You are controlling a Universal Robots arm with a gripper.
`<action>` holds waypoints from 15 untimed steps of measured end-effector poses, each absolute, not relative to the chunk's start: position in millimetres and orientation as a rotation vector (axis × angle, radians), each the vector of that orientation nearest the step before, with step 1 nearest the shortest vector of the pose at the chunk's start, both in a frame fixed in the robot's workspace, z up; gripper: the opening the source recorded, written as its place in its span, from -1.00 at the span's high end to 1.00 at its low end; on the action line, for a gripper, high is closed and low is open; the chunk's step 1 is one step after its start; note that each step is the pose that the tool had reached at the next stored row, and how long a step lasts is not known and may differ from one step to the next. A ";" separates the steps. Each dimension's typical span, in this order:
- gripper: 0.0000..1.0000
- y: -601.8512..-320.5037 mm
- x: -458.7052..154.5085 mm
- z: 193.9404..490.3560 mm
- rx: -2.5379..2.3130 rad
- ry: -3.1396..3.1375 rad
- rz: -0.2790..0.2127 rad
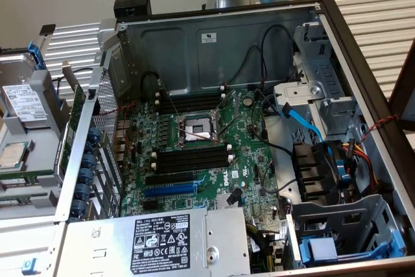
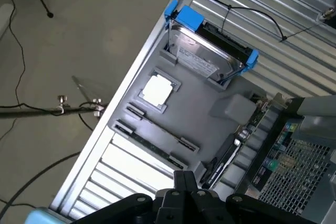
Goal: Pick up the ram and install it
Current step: 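Pick up the ram and move it above insertion slot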
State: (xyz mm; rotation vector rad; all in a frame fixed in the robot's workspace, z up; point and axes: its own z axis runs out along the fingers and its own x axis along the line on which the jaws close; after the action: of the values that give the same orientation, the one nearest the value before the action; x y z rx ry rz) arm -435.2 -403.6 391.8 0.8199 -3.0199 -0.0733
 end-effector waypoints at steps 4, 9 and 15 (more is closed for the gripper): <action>0.79 -403.5 -435.3 391.5 0.930 -2.986 -0.072; 0.79 -403.6 -435.3 391.0 1.064 -2.939 -0.071; 0.79 -403.6 -435.4 390.3 1.221 -2.874 -0.070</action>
State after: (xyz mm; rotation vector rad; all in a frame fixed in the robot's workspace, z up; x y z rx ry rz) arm -435.4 -403.6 390.3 1.2214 -2.8739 -0.0696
